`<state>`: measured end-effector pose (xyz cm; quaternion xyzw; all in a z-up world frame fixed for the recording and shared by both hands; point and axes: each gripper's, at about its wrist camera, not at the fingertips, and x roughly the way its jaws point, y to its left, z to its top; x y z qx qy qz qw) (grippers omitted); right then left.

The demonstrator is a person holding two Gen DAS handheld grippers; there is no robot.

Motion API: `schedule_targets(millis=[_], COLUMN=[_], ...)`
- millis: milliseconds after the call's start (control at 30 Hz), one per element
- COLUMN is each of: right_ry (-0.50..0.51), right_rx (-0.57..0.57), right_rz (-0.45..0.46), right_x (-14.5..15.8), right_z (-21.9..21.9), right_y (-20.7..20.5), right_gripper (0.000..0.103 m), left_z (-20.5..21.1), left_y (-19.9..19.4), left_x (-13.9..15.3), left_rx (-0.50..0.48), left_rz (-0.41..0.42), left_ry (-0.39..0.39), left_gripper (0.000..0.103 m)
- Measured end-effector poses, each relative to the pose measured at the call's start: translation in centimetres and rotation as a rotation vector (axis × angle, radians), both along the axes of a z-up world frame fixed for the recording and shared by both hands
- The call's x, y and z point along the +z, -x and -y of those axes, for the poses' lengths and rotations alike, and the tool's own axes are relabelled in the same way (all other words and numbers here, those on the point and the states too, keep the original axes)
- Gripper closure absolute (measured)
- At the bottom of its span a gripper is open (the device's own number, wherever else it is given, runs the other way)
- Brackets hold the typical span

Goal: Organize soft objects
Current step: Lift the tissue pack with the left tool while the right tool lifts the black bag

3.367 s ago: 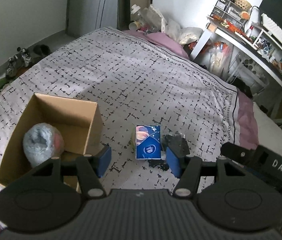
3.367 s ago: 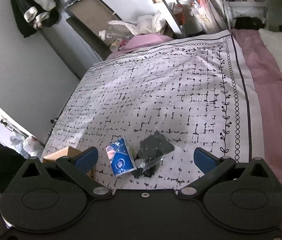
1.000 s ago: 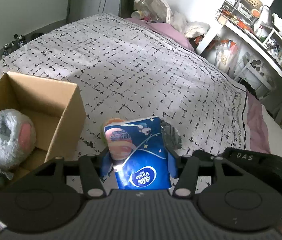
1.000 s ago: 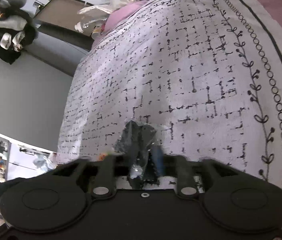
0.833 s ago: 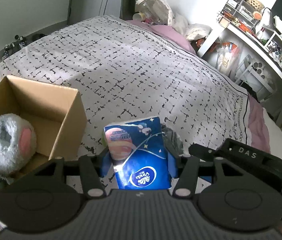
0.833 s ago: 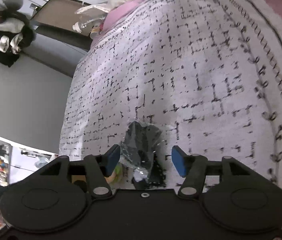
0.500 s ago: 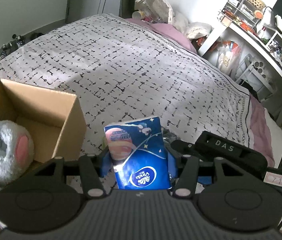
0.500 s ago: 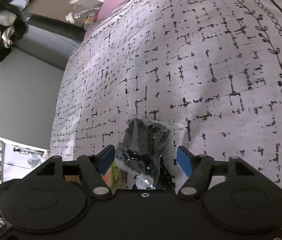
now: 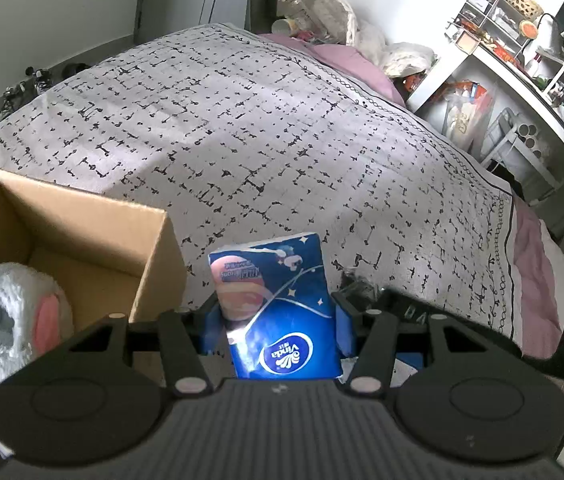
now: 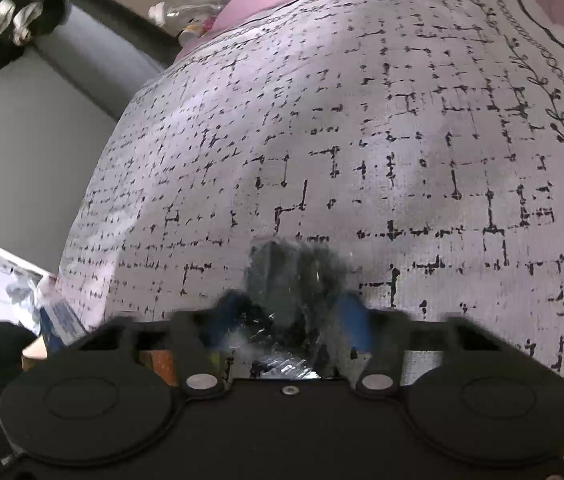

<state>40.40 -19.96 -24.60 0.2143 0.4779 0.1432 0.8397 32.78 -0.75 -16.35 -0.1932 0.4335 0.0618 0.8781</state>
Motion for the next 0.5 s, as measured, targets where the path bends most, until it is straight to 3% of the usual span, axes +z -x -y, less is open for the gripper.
schedule_targets(millis=[100, 500], right_ry=[-0.01, -0.08], right_rx=[0.01, -0.037], right_rz=[0.003, 0.038], right_x=[0.4, 2.8], right_z=[0.1, 2.0], right_y=[0.3, 2.7], right_gripper=[0.071, 0.071], left_z=[0.0, -1.0], left_y=[-0.1, 1.2], left_x=[0.2, 3.1], left_rx=[-0.007, -0.033], left_rz=[0.0, 0.034], left_ry=[0.007, -0.006], left_gripper=[0.049, 0.049])
